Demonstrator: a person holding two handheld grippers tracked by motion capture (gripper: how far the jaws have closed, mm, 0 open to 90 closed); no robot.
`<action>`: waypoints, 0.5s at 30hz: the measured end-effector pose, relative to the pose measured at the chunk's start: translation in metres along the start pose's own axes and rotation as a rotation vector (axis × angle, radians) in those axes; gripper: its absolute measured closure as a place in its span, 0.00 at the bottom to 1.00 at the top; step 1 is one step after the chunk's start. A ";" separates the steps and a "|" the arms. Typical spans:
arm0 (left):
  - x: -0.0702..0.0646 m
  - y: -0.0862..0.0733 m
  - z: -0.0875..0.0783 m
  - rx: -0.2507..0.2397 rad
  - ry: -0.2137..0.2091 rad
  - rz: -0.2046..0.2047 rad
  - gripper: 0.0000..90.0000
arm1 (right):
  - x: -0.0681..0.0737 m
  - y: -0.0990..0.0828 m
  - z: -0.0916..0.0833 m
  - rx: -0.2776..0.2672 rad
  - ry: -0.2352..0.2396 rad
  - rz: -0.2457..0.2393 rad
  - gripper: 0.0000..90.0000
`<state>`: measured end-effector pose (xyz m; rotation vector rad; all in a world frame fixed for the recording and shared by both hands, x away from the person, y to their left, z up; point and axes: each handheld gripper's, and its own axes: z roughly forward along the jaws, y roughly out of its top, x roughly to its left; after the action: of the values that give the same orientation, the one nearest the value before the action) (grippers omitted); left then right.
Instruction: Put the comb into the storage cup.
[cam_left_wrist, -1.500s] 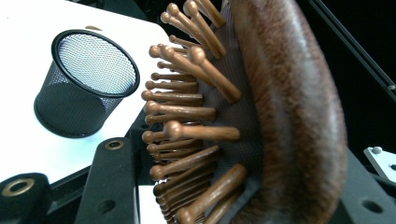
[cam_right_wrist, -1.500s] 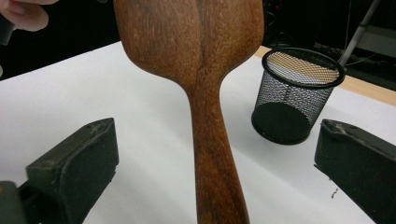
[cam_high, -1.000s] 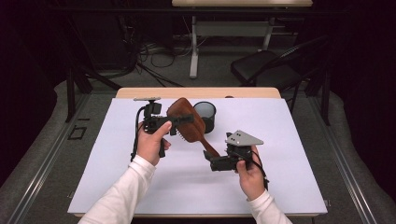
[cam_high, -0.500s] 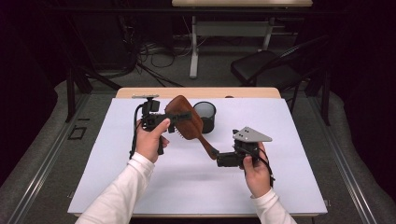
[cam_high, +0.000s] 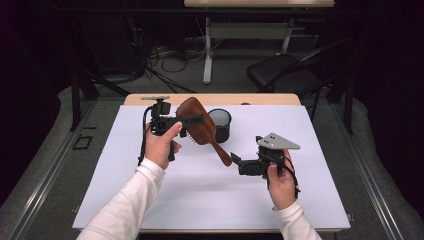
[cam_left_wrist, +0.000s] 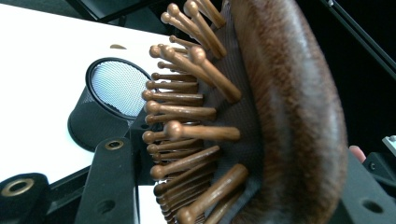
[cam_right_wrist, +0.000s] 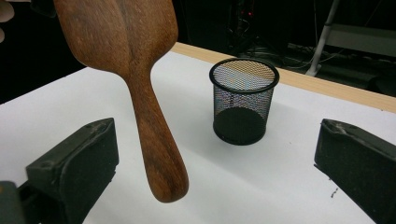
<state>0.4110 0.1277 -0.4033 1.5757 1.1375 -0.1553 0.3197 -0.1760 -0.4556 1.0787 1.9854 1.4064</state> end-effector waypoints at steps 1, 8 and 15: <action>-0.001 0.001 0.000 -0.004 -0.001 -0.007 0.54 | 0.000 0.000 0.000 0.000 0.001 0.002 0.00; -0.003 0.010 0.000 -0.008 0.019 0.011 0.54 | -0.005 0.001 -0.002 -0.006 -0.010 0.014 0.00; -0.004 0.018 0.002 -0.013 0.039 0.014 0.54 | -0.006 0.001 -0.003 -0.005 -0.015 0.020 0.00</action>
<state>0.4224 0.1254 -0.3889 1.5814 1.1546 -0.1084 0.3213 -0.1828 -0.4544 1.1066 1.9647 1.4082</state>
